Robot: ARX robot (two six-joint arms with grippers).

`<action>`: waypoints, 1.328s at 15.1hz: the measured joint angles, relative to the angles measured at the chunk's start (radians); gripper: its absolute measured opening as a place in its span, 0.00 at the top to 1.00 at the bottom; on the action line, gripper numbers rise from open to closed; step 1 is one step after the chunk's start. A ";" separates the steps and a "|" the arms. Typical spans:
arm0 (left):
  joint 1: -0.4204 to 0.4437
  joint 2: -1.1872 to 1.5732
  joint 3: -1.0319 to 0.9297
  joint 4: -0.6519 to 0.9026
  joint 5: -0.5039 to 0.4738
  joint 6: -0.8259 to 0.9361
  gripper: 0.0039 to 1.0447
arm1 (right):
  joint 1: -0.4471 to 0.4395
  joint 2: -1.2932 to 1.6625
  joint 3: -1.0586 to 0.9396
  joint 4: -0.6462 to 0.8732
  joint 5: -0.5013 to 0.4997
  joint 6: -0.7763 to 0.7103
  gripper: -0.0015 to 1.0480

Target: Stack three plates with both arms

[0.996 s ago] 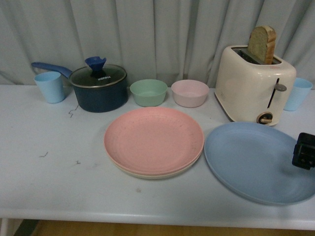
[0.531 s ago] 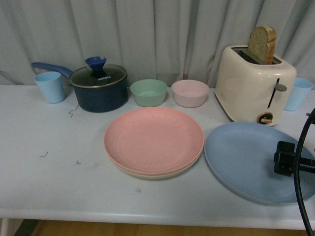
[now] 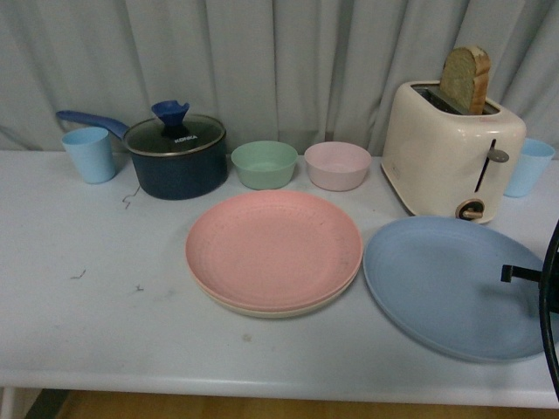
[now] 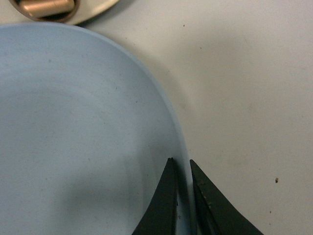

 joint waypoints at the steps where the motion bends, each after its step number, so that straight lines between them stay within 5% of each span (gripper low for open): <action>1: 0.000 0.000 0.000 0.000 0.000 0.000 0.06 | -0.008 -0.027 -0.027 0.023 -0.032 0.009 0.96; 4: -0.005 0.000 0.000 -0.002 0.001 0.000 0.06 | -0.045 -0.150 -0.178 0.186 -0.109 -0.013 0.97; 7: -0.002 0.000 0.000 0.000 0.000 0.000 0.06 | -0.130 -0.420 -0.403 0.263 -0.288 -0.018 0.97; 9: -0.002 0.000 0.000 0.000 0.000 0.000 0.06 | -0.067 -0.581 -0.468 0.284 -0.346 0.051 0.97; 11: -0.002 0.000 0.000 0.000 0.000 0.000 0.06 | 0.085 -0.550 -0.429 0.365 -0.225 0.107 0.97; 14: -0.002 0.000 0.000 0.000 0.000 0.000 0.06 | 0.277 -0.307 -0.278 0.266 0.000 0.220 0.97; 20: -0.002 0.000 0.000 0.000 0.000 0.000 0.06 | 0.401 -0.125 -0.013 0.033 0.112 0.501 0.97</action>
